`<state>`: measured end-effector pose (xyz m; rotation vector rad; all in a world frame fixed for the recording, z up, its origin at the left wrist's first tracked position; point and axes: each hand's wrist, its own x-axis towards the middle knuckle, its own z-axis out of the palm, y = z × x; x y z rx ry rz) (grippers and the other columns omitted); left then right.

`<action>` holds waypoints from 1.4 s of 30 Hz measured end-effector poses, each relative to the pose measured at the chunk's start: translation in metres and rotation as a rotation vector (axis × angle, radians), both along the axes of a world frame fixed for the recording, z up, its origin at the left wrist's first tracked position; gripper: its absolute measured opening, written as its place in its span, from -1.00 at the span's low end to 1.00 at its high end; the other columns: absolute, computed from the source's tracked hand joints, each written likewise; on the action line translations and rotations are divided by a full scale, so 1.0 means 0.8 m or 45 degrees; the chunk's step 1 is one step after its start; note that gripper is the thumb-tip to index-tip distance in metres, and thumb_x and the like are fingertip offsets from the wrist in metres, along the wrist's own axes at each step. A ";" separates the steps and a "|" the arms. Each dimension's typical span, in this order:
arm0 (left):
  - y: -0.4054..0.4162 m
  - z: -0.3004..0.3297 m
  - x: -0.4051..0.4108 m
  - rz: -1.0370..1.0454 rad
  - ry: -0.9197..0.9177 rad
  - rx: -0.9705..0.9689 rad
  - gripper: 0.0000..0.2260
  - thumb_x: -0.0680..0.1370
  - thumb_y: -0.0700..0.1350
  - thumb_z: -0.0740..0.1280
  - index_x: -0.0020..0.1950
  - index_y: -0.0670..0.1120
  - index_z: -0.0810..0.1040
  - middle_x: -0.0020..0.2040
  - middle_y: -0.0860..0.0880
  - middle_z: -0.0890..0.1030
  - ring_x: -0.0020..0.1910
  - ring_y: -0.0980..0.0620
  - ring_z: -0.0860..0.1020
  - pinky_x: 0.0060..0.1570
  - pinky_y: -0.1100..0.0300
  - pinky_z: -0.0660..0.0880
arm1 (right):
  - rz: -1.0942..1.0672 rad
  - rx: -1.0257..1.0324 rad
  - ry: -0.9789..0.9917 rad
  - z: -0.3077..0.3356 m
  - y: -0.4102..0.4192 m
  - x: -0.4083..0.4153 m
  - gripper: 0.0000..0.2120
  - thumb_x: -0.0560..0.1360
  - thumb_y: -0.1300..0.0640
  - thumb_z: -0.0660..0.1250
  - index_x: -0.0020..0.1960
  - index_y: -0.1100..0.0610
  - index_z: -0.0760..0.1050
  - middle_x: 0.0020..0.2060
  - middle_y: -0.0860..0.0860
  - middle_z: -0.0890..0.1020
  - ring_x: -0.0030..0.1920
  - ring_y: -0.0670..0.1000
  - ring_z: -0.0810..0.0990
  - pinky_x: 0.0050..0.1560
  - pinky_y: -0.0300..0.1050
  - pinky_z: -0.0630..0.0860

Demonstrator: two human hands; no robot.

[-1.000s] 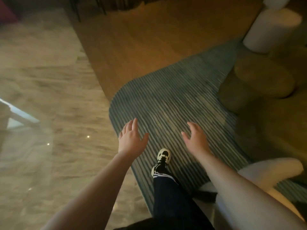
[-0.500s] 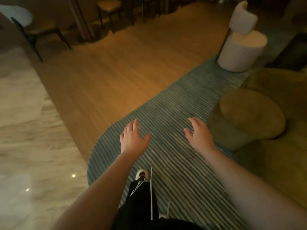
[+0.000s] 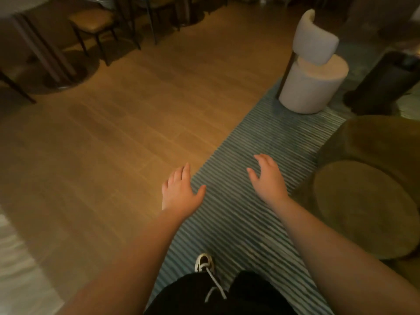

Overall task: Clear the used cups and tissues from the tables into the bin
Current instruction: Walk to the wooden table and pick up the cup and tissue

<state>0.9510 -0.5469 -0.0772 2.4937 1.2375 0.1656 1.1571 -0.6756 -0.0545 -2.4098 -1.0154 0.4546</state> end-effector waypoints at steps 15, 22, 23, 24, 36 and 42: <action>0.473 -0.046 0.386 -0.093 -0.005 -0.034 -0.26 0.47 0.30 0.13 0.54 -0.03 0.03 0.50 -0.09 0.20 0.47 -0.06 0.14 0.36 -0.12 0.17 | -0.178 -0.019 -0.030 -0.057 0.414 0.345 -0.54 0.59 0.00 0.21 0.44 0.14 0.28 0.46 0.10 0.28 0.45 0.10 0.24 0.44 0.03 0.23; 0.704 0.010 0.611 -0.113 -0.035 -0.040 -0.27 0.48 0.26 0.19 0.53 -0.04 0.05 0.50 -0.09 0.19 0.47 -0.07 0.15 0.35 -0.09 0.15 | -0.223 -0.044 -0.052 -0.012 0.628 0.562 -0.54 0.58 0.06 0.22 0.43 0.20 0.29 0.44 0.14 0.30 0.44 0.14 0.26 0.41 0.04 0.24; 0.734 0.018 0.642 -0.110 -0.040 -0.039 -0.27 0.48 0.27 0.18 0.54 -0.04 0.05 0.50 -0.08 0.19 0.47 -0.07 0.14 0.36 -0.10 0.15 | -0.223 -0.047 -0.057 -0.004 0.657 0.590 -0.54 0.58 0.05 0.23 0.43 0.19 0.30 0.44 0.14 0.31 0.44 0.14 0.26 0.41 0.03 0.24; 0.763 0.025 0.673 -0.111 -0.045 -0.037 -0.27 0.48 0.27 0.18 0.54 -0.03 0.04 0.51 -0.08 0.19 0.47 -0.07 0.14 0.36 -0.10 0.15 | -0.224 -0.046 -0.063 0.004 0.685 0.619 -0.54 0.58 0.05 0.23 0.43 0.18 0.30 0.45 0.14 0.30 0.44 0.14 0.25 0.41 0.04 0.24; 1.127 0.010 1.071 -0.249 -0.115 -0.016 -0.26 0.48 0.26 0.21 0.54 -0.02 0.04 0.50 -0.11 0.20 0.45 -0.09 0.17 0.32 -0.09 0.18 | -0.348 0.003 -0.148 -0.021 1.041 0.991 -0.53 0.56 0.08 0.25 0.42 0.19 0.31 0.44 0.16 0.32 0.44 0.14 0.25 0.42 -0.03 0.18; 1.305 0.030 1.277 -0.346 -0.087 -0.041 -0.26 0.48 0.22 0.24 0.54 -0.02 0.02 0.52 -0.07 0.16 0.46 -0.07 0.16 0.35 -0.04 0.14 | -0.512 -0.015 -0.119 -0.012 1.205 1.167 -0.55 0.57 0.02 0.25 0.41 0.15 0.33 0.43 0.12 0.33 0.44 0.11 0.27 0.41 -0.01 0.22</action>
